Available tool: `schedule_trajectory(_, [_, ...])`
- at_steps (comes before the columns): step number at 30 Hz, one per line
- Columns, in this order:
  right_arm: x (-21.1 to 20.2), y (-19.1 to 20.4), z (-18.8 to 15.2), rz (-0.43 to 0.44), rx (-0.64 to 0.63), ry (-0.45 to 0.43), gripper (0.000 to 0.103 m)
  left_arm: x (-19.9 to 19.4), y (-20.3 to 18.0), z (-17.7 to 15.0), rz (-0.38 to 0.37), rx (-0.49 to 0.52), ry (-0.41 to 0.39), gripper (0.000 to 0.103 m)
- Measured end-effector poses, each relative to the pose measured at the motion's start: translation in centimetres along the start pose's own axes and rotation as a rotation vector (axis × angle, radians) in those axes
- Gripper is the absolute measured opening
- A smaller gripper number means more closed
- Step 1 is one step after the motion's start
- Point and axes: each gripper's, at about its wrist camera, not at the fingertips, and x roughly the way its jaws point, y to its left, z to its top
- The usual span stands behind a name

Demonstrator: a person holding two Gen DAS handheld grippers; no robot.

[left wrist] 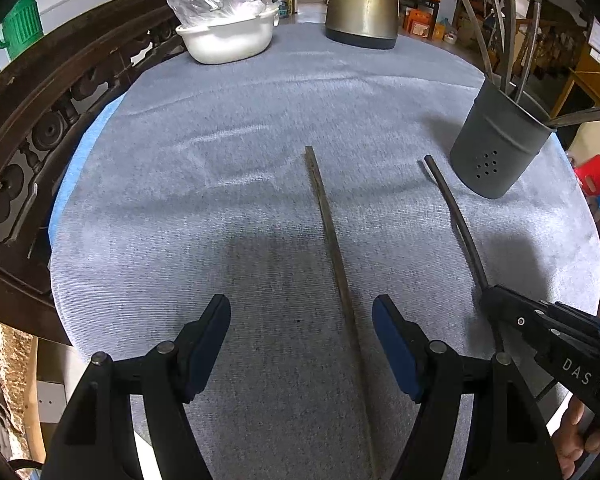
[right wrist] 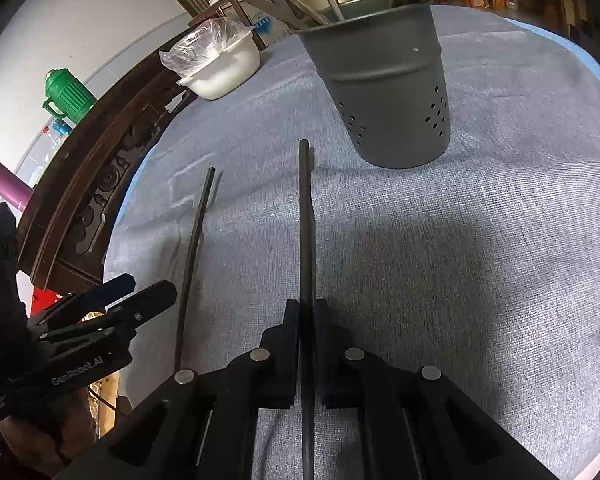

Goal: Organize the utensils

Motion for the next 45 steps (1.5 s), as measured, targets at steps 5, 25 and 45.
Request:
schedule_trajectory(5, [0.0, -0.1, 0.1, 0.003, -0.004, -0.002, 0.01, 0.5, 0.0, 0.0, -0.001, -0.003, 0.015, 0.074])
schedule_trajectory(25, [0.1, 0.1, 0.1, 0.005, -0.01, -0.006, 0.01, 2.6, 0.1, 0.3, -0.014, -0.024, 0.065, 0.074])
schedule_trajectory(45, [0.1, 0.1, 0.0, 0.006, -0.008, -0.004, 0.01, 2.8, -0.1, 0.8, 0.002, -0.007, 0.057, 0.074])
